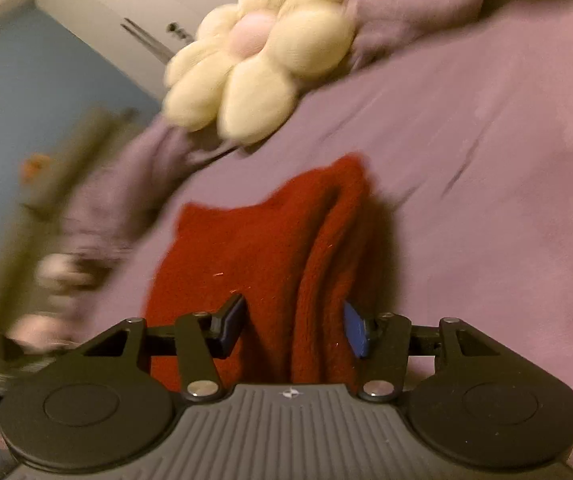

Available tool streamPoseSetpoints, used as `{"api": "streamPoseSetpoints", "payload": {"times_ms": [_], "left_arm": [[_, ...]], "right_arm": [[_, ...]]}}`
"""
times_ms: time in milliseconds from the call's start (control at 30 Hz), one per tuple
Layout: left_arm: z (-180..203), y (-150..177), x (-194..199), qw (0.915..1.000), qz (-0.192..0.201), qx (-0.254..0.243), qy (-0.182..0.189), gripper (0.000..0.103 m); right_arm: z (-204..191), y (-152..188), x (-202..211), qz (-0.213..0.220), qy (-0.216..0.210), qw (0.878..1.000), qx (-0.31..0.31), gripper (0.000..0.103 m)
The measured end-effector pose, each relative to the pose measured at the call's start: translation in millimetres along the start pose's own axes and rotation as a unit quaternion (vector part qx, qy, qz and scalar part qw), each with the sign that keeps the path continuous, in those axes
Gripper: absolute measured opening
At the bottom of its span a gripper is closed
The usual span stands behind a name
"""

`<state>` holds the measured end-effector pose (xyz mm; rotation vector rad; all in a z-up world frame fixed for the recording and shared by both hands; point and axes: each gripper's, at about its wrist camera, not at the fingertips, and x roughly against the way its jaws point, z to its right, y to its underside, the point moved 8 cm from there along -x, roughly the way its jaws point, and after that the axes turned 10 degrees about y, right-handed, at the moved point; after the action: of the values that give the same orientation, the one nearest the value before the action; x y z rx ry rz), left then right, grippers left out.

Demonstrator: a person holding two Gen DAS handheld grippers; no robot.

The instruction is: Fold small clothes

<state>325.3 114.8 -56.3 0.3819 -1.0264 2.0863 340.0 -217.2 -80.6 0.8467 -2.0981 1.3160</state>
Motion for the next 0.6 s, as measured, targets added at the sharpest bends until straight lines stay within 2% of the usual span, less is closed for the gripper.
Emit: {"api": "streamPoseSetpoints", "payload": {"times_ms": [33, 100, 200, 233, 333, 433, 533, 567, 600], "left_arm": [[-0.5, -7.0, 5.1, 0.9995, 0.024, -0.001, -0.020, 0.093], [1.0, -20.8, 8.8, 0.9960, 0.069, 0.008, -0.055, 0.095], [0.4, -32.9, -6.6, 0.9899, 0.103, 0.057, -0.078, 0.097], [0.9, -35.8, -16.9, 0.9888, 0.105, 0.062, -0.086, 0.097], [3.2, -42.4, -52.7, 0.9860, 0.100, 0.062, -0.118, 0.097], [8.6, -44.4, -92.8, 0.9875, 0.080, 0.040, -0.130, 0.097], [18.4, -39.1, -136.4, 0.9888, 0.034, 0.023, -0.144, 0.097], [21.4, -37.5, -148.8, 0.9877, 0.020, 0.002, -0.155, 0.097], [22.6, -36.3, -163.4, 0.9833, 0.000, -0.025, -0.180, 0.097]], "right_arm": [[-8.7, -6.2, 10.2, 0.029, 0.005, 1.000, 0.004, 0.052], [-30.5, -14.3, 14.2, 0.051, -0.003, 0.999, 0.000, 0.050], [-74.7, -21.2, -15.3, 0.049, -0.010, 0.999, 0.018, 0.049], [-83.8, -21.7, -29.7, 0.044, -0.005, 0.999, 0.027, 0.045], [-92.5, -21.3, -71.2, 0.045, 0.049, 0.995, 0.076, 0.033], [-65.3, -20.8, -88.6, 0.065, 0.116, 0.985, 0.106, 0.034], [-31.1, -21.5, -92.9, 0.070, 0.121, 0.987, 0.077, 0.037], [-23.8, -21.8, -95.8, 0.069, 0.118, 0.988, 0.070, 0.037], [-20.3, -22.2, -97.3, 0.071, 0.124, 0.987, 0.073, 0.037]]}}
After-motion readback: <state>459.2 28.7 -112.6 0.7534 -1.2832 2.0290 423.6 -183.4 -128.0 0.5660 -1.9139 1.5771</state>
